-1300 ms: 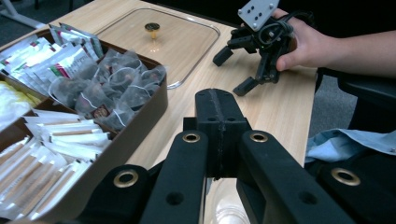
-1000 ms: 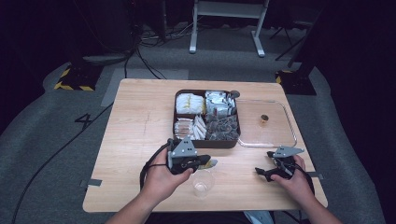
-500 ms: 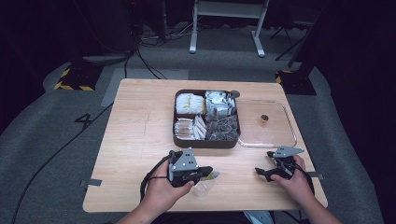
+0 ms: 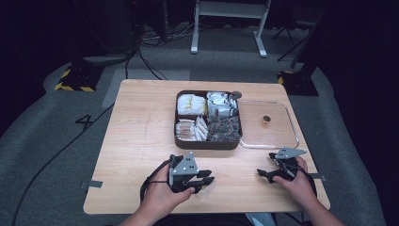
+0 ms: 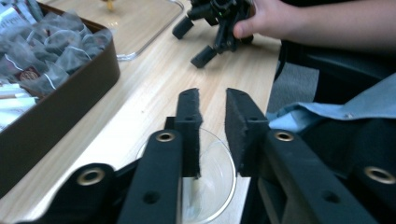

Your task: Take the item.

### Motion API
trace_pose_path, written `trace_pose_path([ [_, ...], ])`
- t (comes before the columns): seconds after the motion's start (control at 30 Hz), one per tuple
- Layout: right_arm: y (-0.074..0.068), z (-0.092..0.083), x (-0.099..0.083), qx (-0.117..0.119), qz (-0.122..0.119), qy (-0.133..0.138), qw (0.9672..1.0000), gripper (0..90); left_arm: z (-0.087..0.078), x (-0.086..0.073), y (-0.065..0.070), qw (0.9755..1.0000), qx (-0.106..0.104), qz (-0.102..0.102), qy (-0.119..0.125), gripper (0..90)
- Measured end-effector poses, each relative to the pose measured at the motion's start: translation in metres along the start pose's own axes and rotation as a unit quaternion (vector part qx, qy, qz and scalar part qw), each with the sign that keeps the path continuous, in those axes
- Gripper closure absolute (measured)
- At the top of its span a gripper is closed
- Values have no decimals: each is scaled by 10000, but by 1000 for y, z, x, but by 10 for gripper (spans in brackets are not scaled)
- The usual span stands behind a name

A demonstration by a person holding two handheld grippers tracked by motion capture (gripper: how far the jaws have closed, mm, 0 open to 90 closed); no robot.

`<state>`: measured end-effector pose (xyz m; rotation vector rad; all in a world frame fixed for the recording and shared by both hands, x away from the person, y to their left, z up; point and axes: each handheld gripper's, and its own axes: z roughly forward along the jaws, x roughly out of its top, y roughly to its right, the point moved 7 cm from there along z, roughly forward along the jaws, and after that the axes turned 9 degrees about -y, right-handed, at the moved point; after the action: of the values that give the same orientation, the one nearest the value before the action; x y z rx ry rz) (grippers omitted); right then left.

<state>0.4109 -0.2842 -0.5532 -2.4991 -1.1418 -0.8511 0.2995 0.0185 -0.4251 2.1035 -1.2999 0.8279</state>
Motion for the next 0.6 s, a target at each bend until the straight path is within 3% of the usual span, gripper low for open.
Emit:
trace_pose_path([
  [0.23,0,0,0,0,-2,-1,10000,77,-2,0,-8,9998,174,-71,80,605],
  [0.6,0,0,0,0,-1,-2,10000,77,-2,-8,-12,9994,315,-90,-62,577],
])
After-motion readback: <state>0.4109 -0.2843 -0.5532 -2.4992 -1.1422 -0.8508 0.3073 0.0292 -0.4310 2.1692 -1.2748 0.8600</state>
